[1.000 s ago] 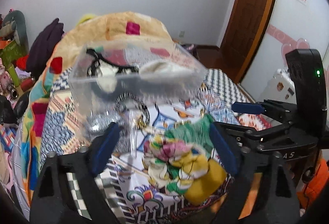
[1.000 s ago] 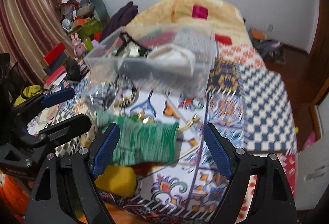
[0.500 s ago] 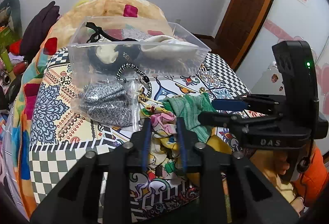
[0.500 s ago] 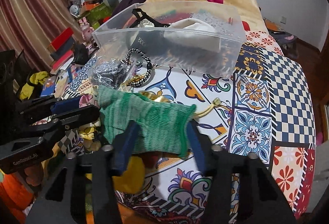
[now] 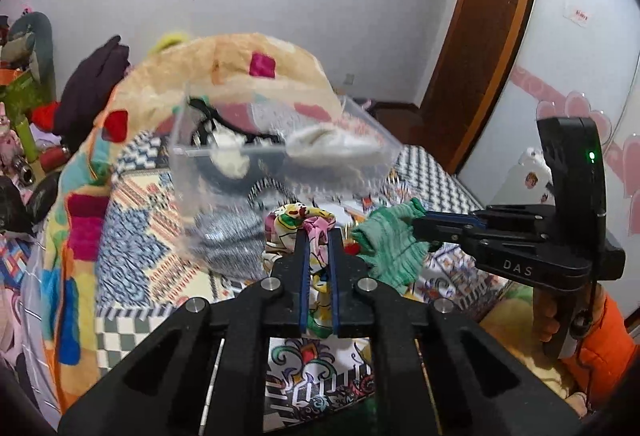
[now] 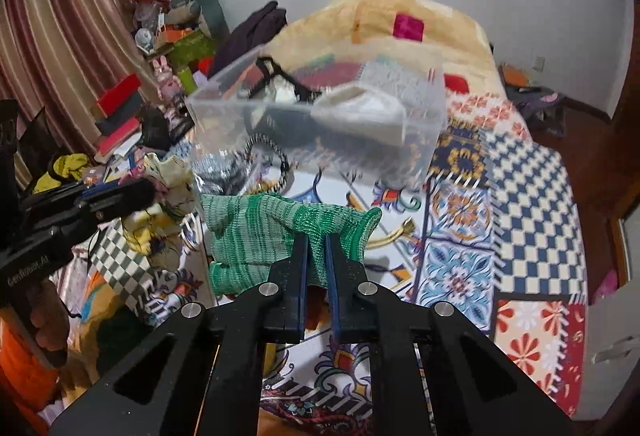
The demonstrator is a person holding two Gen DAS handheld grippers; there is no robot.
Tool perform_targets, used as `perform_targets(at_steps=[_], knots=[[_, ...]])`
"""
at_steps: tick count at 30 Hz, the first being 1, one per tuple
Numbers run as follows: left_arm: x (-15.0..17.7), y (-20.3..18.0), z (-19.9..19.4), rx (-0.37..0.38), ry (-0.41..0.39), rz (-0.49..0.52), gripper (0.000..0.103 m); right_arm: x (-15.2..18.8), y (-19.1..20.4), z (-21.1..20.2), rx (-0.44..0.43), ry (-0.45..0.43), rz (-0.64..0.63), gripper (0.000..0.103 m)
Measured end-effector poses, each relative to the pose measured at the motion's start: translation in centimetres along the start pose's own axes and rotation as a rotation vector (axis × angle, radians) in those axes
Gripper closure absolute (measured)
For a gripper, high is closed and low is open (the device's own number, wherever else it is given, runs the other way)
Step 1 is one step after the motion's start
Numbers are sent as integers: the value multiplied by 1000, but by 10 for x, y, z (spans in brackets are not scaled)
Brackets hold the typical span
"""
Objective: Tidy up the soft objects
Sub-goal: 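Grasp the floral cloth with the left tool while the right tool grasps the green knit sock, then carry the floral cloth into the box with the left tool while the right tool drops the green sock in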
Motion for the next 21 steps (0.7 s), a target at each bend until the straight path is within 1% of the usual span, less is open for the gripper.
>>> perform_targets(at_steps=[5, 11, 17, 21], knots=[[-21, 0, -22, -24, -82, 20, 96, -16, 2, -26, 26, -80, -18, 95], [-52, 5, -36, -52, -175, 41, 96, -44, -1, -49, 63, -174, -26, 95], [-81, 16, -35, -79, -249, 51, 96, -73, -6, -54, 88, -243, -23, 95], [-98, 26, -22, -104, -262, 61, 96, -89, -8, -50, 98, -282, -3, 95]])
Point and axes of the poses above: each gripper's, at about its wrist camera, not at the fingertips, and z roughly the way its jaws point, y to its left, x to its underside, the point moved 3 cm from there along z, roughly the way its jaws point, and after that the axes turned 4 degrees about x, right-handed, at the moved point
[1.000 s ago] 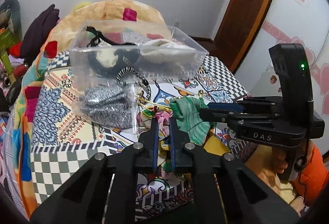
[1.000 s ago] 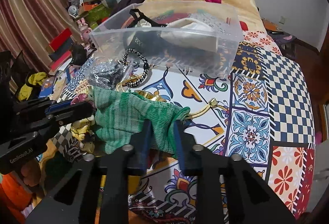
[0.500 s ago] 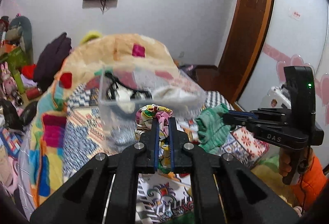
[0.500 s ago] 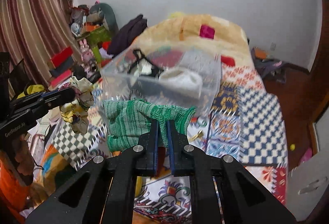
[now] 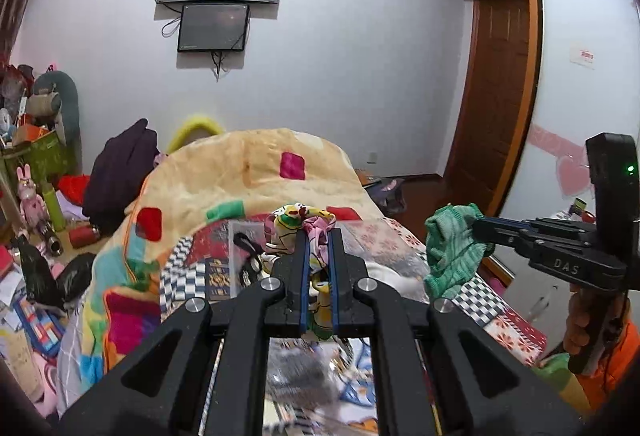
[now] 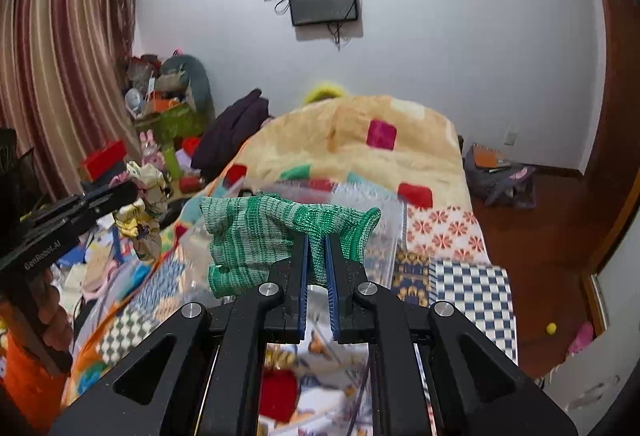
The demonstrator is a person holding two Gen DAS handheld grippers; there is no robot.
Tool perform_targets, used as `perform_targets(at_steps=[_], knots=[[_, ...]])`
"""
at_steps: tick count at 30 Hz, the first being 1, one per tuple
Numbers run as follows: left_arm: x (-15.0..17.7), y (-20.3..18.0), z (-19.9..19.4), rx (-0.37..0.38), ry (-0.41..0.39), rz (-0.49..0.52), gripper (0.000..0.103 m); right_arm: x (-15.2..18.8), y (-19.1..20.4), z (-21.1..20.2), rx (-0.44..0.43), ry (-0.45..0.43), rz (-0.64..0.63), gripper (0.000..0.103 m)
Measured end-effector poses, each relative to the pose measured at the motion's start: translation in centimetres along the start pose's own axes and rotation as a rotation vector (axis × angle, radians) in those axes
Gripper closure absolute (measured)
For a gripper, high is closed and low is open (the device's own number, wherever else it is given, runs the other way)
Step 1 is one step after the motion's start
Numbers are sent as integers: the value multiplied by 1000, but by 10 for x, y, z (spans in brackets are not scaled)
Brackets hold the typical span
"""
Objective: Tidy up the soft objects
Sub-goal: 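Carry the floral cloth into the box with the left tool while the right tool drops the green sock in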
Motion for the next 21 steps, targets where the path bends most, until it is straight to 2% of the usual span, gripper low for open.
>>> perform_targets(at_steps=[9, 21], knots=[[-4, 23, 53, -43, 28, 2, 96, -5, 3, 46, 5, 22, 8, 95], [37, 38, 127, -53, 201, -30, 96, 19, -1, 110, 16, 167, 11, 94]])
Point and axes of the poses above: each gripper's, at about its wrist camera, not at the fingertips, and z roughly the way its jaws point, y to its left, x to its underside, the point moved 3 cm from there along z, roughly the way its jaws point, and after that the axes turned 4 degrees about x, right-handed, at the moved point
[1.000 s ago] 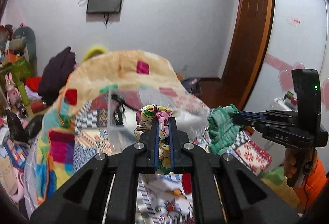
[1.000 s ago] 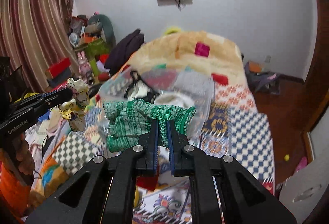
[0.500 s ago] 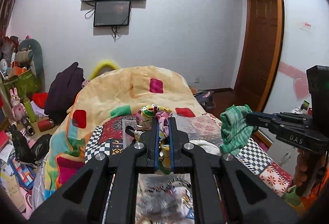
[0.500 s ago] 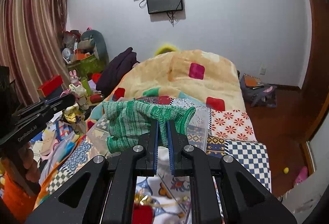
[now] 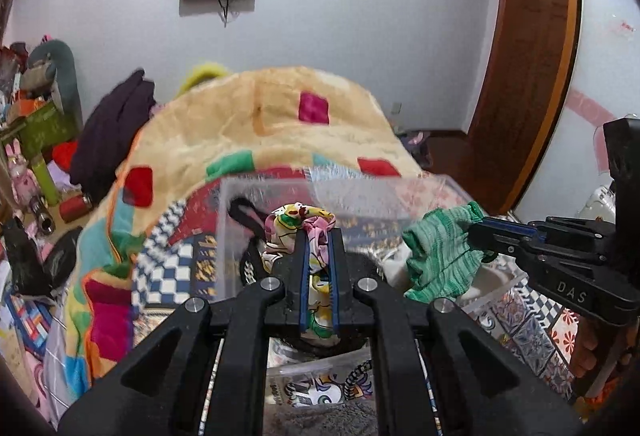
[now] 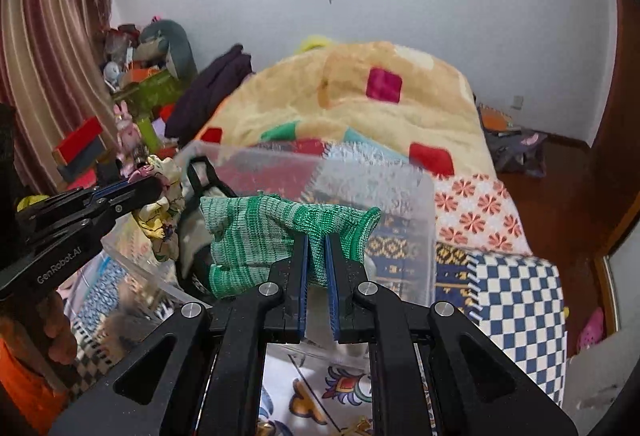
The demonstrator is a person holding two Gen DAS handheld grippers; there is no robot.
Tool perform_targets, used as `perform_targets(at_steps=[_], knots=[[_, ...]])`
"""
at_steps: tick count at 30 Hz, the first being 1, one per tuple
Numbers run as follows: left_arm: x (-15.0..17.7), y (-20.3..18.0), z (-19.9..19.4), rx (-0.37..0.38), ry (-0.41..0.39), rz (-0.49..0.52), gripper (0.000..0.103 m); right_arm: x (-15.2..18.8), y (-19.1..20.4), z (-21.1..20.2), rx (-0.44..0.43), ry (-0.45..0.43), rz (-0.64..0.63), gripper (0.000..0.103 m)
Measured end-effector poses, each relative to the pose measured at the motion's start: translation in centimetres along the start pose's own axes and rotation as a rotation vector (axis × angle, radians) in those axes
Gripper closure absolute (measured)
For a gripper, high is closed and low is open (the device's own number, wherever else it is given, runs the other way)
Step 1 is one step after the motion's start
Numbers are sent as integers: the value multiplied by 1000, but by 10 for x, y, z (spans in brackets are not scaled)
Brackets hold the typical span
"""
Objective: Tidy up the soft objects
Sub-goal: 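Carry the floral cloth into the box with the left tool while the right tool drops the green sock in, then grasp the silver glittery bag with the left tool while the right tool grasps the red pouch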
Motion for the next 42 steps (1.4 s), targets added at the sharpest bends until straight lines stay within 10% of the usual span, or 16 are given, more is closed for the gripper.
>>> perform_targets(at_steps=[8, 12, 23, 28, 42], knots=[[7, -8, 3, 21, 36, -3, 83, 4, 0, 7, -11, 56, -1, 74], [5, -11, -8, 34, 22, -16, 68, 1, 3, -3, 9, 20, -16, 49], [2, -17, -61, 27, -50, -20, 25, -6, 14, -50, 19, -71, -74, 21], [18, -12, -74, -4, -29, -41, 7, 8, 20, -59, 0, -41, -93, 19], [93, -9, -50, -30, 181, -49, 7, 90, 29, -21, -103, 230, -60, 19]])
Point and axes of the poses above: each gripper's, at about its wrist camera, not at the fingertips, and z roughly the way its jaws point, y to its left, x to its underside, the point moved 3 cm from there along z, roughly the way its jaws point, and after that the axes turned 4 degrees about x, right-handed, at the moved point
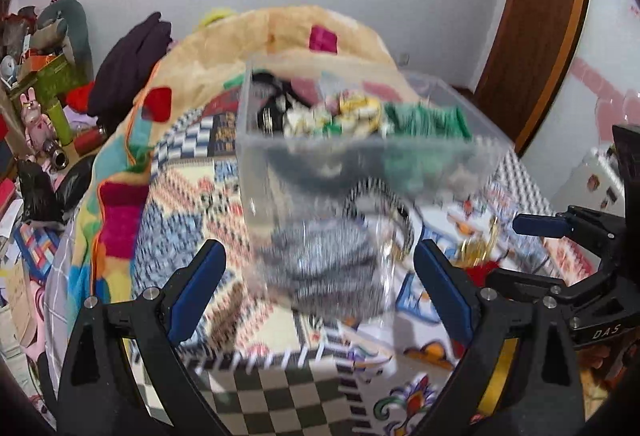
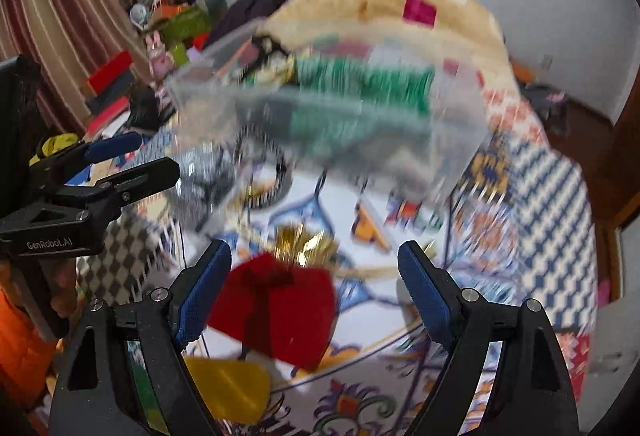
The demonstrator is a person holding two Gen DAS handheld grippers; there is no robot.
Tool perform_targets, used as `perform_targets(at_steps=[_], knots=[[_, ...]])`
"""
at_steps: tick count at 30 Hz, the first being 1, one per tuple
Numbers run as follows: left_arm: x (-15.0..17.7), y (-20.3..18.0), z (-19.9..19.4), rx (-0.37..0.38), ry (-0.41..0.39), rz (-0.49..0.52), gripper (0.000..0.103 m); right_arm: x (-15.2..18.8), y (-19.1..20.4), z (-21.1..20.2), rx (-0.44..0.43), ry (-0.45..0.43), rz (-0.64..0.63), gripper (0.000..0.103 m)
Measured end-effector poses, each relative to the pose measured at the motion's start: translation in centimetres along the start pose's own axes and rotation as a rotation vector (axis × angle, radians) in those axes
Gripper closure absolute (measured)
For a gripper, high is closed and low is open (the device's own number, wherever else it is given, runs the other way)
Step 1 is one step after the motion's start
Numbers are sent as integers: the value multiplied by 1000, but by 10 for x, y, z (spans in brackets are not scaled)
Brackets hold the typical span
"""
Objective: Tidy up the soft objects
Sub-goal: 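Grasp the silver glittery bag with the left tool while the right tool grasps the red pouch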
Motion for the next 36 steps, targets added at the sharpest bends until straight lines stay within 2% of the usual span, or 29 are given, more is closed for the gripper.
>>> perform_targets(at_steps=[5, 7, 9, 11, 13, 15, 17, 20, 22, 25, 30, 36], knots=[[15, 6, 14, 12, 44, -44, 8, 5, 1, 12, -23, 39, 11, 21], [16, 8, 16, 19, 45, -58, 16, 5, 1, 13, -35, 46, 19, 28], [15, 8, 17, 21, 47, -62, 23, 5, 2, 17, -44, 55, 24, 40], [15, 9, 18, 25, 46, -67, 27, 7, 2, 17, -41, 55, 22, 46], [15, 9, 19, 28, 50, -67, 37, 7, 3, 16, -41, 52, 15, 58], [15, 8, 20, 37, 53, -66, 45, 8, 4, 15, -42, 50, 13, 73], [15, 8, 19, 44, 48, -63, 50, 8, 5, 14, -53, 51, 16, 83], [16, 7, 17, 49, 37, -59, 59, 9, 4, 13, -66, 47, 18, 91], [17, 6, 14, 52, 29, -55, 67, 9, 4, 10, -63, 37, 15, 93], [18, 4, 8, 49, 16, -48, 70, 9, 5, 4, -49, 14, 5, 95], [17, -1, -12, 53, -28, -38, 73, 5, 4, -14, -31, -40, 0, 96], [1, -5, -46, 48, -122, -21, 73, -8, 1, -44, -13, -128, 0, 96]])
Point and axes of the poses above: each gripper's, at about its wrist camera, not at the fingertips, and z roughly the way its jaws point, y to its left, x to its underside, the point moved 3 cm from there along z, roughly the way its jaws point, and after that the axes turned 4 degrees about x, right-handed, at the moved point
